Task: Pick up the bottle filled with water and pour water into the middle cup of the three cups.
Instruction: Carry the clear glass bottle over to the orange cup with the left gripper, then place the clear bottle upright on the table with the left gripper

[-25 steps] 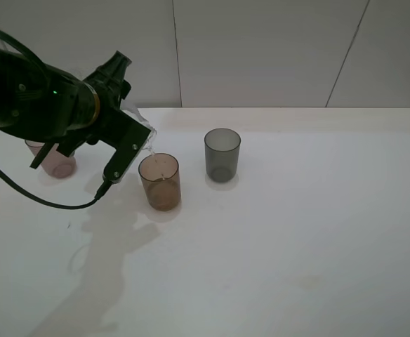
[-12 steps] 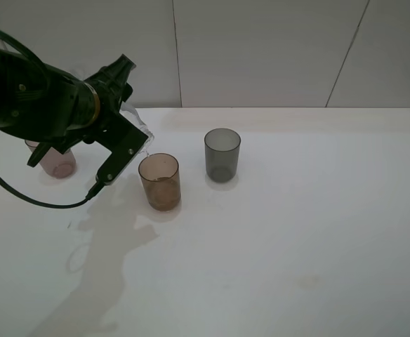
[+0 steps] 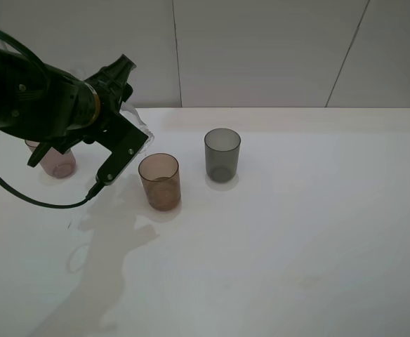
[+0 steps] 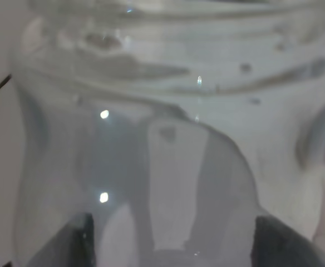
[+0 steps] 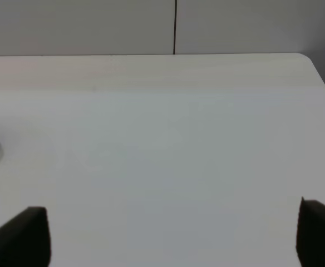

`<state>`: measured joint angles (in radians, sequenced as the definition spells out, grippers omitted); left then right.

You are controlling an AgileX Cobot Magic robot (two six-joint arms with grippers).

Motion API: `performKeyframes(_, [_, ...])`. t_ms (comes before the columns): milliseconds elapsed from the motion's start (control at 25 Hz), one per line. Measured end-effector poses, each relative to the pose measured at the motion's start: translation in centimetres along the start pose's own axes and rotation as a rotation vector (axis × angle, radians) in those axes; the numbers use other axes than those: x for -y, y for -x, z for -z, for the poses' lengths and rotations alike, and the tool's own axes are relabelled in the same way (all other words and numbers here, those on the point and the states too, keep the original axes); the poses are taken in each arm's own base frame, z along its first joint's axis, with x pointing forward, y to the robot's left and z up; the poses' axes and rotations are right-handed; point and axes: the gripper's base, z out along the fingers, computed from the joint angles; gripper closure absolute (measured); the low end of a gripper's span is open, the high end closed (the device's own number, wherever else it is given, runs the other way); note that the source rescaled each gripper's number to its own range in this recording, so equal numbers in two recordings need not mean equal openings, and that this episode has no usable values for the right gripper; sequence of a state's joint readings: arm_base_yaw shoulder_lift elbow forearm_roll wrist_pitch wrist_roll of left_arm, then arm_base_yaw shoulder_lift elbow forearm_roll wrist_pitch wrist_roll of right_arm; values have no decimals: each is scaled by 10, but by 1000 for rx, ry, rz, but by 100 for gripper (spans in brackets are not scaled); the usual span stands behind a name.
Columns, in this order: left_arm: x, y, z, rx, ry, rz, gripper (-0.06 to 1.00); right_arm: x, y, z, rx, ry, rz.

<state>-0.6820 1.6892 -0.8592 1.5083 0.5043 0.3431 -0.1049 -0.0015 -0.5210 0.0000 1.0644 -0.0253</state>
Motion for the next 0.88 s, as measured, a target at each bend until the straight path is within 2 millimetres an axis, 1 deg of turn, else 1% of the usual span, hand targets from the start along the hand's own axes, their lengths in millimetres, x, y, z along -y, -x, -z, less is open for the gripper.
performKeyframes(240, [0, 1, 0, 15, 2, 12, 94, 0, 0, 0, 0, 0, 0])
performKeyframes(320, [1, 3, 0, 35, -7, 69, 94, 0, 0, 0, 0, 0, 0])
performKeyframes(400, [2, 5, 1, 60, -28, 174, 94, 0, 0, 0, 0, 0, 0])
performKeyframes(520, [1, 7, 6, 101, -54, 421, 94, 0, 0, 0, 0, 0, 0])
performKeyframes(680, [-3, 4, 16, 144, -65, 807, 94, 0, 0, 0, 0, 0, 0])
performKeyframes(880, [-4, -3, 14, 178, -92, 1299, 94, 0, 0, 0, 0, 0, 0])
